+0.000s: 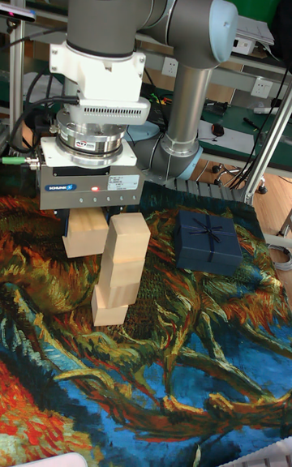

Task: Stack the blocks in a vertical line of five

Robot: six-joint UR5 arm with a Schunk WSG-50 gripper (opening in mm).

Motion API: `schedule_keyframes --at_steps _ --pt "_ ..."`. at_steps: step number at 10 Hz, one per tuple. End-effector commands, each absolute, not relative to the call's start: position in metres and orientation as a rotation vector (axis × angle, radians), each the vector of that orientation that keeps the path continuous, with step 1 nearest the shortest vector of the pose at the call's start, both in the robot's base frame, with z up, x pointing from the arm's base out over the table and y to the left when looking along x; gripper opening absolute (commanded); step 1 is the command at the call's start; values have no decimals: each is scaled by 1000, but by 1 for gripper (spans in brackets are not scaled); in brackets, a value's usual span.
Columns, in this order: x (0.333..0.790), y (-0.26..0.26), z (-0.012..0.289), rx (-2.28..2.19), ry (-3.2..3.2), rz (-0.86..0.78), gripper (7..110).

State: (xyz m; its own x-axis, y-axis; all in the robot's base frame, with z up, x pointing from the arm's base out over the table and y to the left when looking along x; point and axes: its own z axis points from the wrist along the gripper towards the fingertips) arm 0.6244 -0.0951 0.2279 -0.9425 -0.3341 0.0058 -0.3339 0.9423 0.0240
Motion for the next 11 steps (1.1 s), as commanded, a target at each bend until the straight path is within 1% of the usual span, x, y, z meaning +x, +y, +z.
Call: schedule_keyframes --at_steps 1,3,4,5,7,8,10,11 --pt "621 -96 229 522 -3073 -38 22" --pt "623 -95 234 554 -3059 -44 22" --pt "630 -91 243 559 -3054 -69 22" --pt "634 -92 252 556 -3042 -57 22" --pt "637 -91 260 575 -3036 -71 22" --pt "630 -86 266 575 -3022 -93 22" --pt "613 -87 281 571 -3008 -52 22" --pt "605 -82 287 569 -3007 -59 22"
